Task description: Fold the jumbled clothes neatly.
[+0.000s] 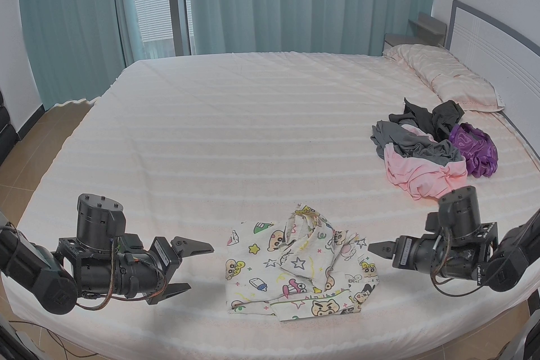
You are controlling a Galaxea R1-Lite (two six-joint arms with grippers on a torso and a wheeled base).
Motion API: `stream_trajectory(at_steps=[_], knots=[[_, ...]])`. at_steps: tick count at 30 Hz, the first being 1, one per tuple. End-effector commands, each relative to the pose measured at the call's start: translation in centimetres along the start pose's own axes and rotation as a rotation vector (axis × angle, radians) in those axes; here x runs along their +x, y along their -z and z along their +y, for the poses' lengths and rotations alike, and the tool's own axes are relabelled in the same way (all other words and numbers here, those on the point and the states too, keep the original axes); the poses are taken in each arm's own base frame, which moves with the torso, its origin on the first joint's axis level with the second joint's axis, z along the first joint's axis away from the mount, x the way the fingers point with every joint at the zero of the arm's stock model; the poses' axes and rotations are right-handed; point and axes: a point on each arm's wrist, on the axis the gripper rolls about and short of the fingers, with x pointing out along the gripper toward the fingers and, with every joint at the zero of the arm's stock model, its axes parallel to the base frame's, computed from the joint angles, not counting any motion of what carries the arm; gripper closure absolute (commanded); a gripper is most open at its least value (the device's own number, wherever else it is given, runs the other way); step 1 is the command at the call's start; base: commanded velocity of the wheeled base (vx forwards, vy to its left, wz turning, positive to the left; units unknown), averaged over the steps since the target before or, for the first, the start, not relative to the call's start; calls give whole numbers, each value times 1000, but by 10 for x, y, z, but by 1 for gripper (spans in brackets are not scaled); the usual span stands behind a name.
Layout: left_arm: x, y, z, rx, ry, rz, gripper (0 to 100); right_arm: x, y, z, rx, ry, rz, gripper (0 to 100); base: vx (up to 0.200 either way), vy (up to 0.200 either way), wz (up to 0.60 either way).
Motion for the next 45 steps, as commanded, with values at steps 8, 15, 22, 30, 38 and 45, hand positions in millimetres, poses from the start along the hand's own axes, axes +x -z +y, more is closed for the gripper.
stream_trajectory(at_steps=[8,15,22,30,38,45], knots=[[-3,-10,4,-28,11,1,0,54,-19,115,-188,36,73,0,0,150,0],[-2,-10,5,-25,6,2,0,84,-5,120,-382,183,82,0,0,0,0],[0,-11,6,-23,1,3,0,91,12,128,-564,293,55,0,0,0,0],[-1,-10,7,-24,0,3,0,90,17,120,-596,346,113,0,0,0,0],[-1,-10,7,-25,-2,6,0,74,6,93,-597,425,163,0,0,0,0],[0,-10,8,-27,-6,8,0,51,1,49,-539,512,209,0,0,0,0]])
